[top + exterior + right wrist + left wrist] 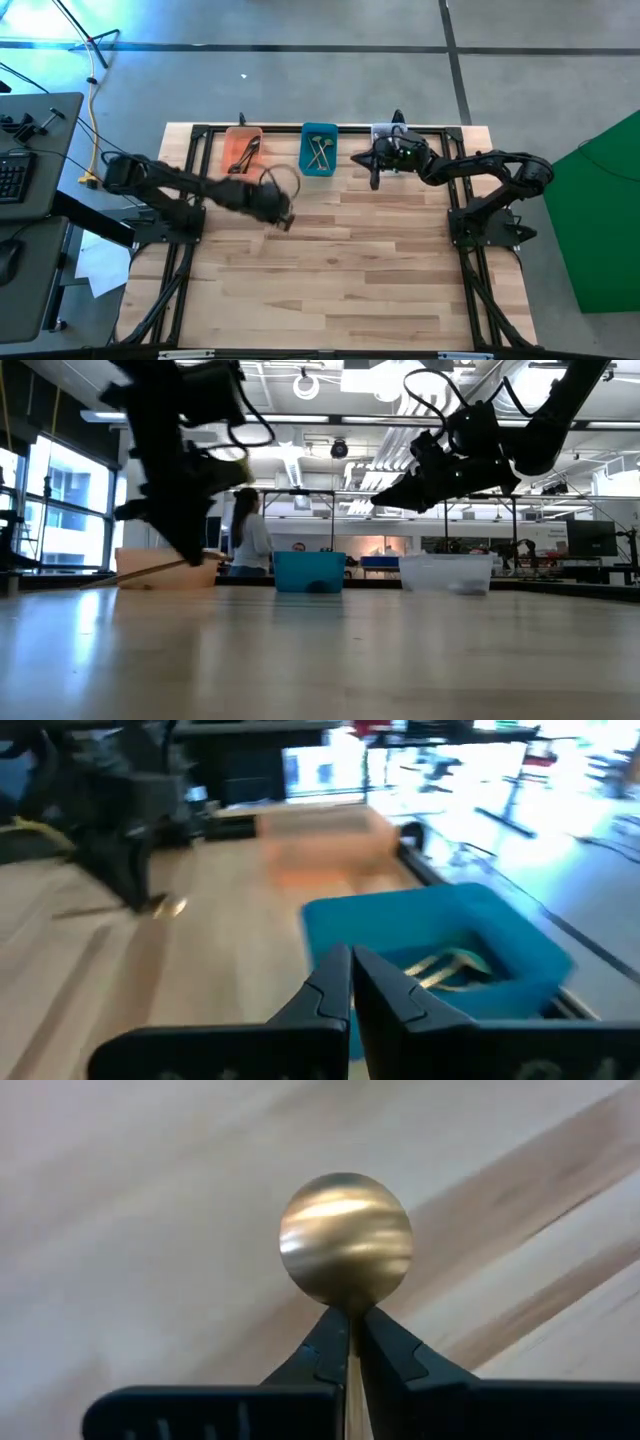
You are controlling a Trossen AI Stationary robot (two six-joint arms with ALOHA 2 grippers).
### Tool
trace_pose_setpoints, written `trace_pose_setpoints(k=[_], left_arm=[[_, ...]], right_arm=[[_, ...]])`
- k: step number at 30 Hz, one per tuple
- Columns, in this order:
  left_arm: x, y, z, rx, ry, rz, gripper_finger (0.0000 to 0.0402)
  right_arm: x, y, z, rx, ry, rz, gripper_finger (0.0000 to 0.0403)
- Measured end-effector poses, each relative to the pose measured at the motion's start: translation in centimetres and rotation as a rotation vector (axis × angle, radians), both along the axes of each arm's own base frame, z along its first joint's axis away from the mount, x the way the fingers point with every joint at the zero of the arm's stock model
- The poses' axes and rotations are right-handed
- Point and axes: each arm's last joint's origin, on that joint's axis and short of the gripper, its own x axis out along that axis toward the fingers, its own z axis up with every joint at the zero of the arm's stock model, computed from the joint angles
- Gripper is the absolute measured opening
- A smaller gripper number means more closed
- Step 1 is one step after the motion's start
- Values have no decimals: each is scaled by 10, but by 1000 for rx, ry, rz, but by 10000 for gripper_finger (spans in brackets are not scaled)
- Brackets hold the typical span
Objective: Sort silverware by color (type)
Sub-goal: Put the gold spoon into the blue bin
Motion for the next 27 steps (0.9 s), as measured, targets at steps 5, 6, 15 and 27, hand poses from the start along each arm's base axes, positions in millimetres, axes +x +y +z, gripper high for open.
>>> trace_pose_setpoints(k=[5,6,15,27], left_arm=[[13,51,12,-47,-218,-11,1],[15,60,17,-48,-268,-1,1],[33,117,83,33,-527,188,0],[63,204,97,162,-353,166,0]], right_arm=[[-3,-7,1,55,-20,-150,0],[-3,-7,1,57,-20,-178,0],[-5,-12,0,186,-58,-393,0],[-5,-10,-4,344,-72,-429,0]])
